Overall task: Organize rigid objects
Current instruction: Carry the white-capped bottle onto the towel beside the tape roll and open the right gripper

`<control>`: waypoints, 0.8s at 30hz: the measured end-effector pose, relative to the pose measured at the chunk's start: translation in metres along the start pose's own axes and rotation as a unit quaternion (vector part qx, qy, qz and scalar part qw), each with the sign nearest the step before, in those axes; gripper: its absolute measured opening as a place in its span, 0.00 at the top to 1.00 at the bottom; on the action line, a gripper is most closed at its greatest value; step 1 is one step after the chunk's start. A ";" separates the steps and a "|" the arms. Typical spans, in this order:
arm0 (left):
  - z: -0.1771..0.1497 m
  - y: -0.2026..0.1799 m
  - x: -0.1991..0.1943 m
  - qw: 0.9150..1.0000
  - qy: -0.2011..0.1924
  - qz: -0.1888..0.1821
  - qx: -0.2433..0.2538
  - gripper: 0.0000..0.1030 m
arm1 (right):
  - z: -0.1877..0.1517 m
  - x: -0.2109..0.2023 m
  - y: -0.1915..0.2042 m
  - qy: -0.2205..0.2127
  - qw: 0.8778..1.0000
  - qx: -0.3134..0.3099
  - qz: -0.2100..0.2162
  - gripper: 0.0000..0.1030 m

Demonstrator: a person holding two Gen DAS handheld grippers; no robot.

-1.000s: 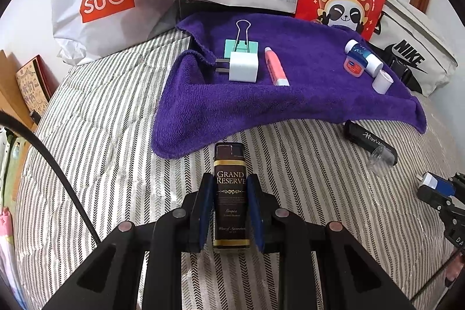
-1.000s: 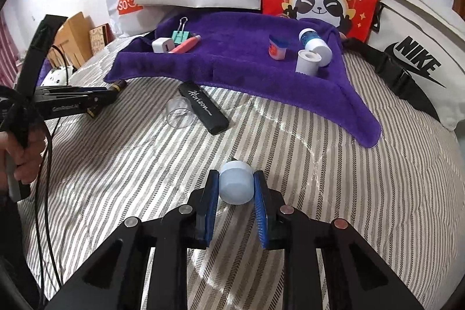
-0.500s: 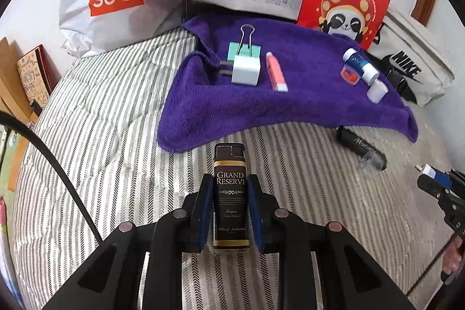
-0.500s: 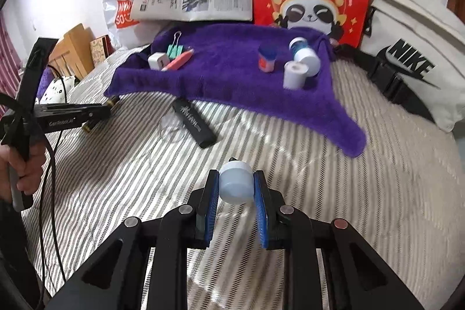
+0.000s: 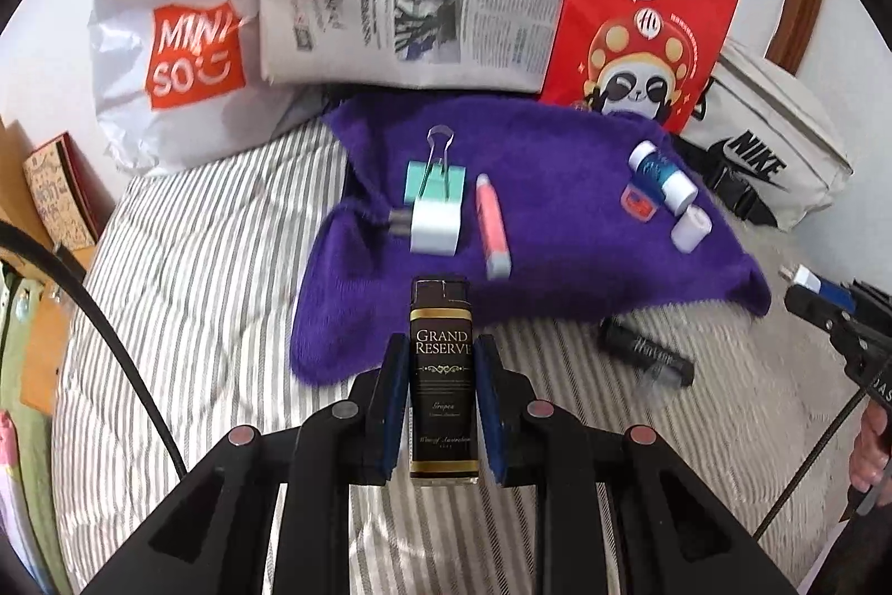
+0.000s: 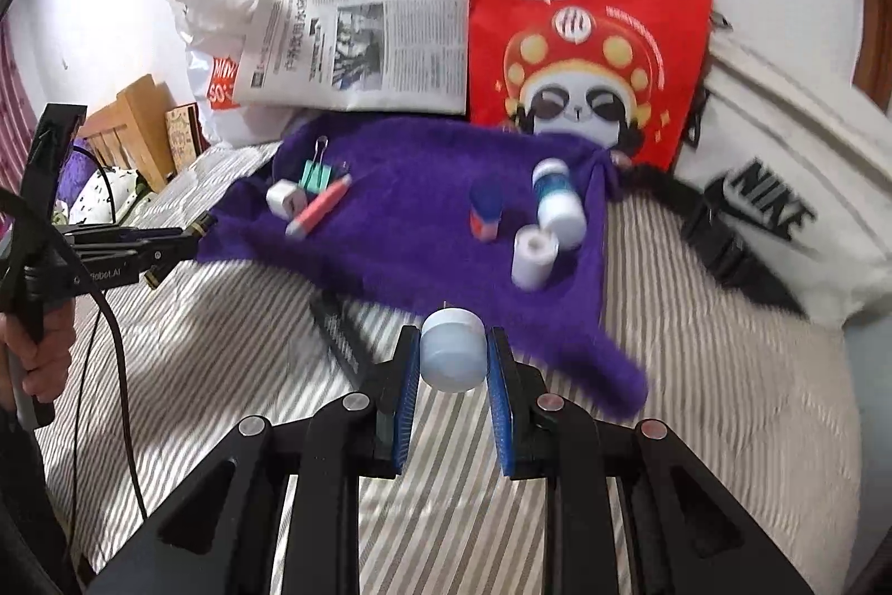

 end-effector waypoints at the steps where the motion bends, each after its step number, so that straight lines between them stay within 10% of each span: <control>1: 0.006 -0.001 0.001 1.000 0.000 -0.004 0.001 0.78 | 0.009 0.001 0.000 -0.005 1.000 -0.004 0.000 0.77; 8: 0.046 -0.011 0.013 1.000 0.001 -0.007 0.024 0.78 | 0.050 0.028 -0.001 -0.001 1.000 -0.006 0.022 0.77; 24: 0.059 0.002 0.052 1.000 0.011 -0.018 0.012 0.78 | 0.028 0.114 0.010 0.099 0.995 0.002 0.035 0.77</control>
Point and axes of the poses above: each gripper's, at about its wrist camera, not at the fingertips, and x roughly the way its jaws point, y to its left, z to its top, the point moved 3 cm from there along x, roughly the way its jaws point, and after that the axes turned 13 degrees about -z, right-handed, at the moved point
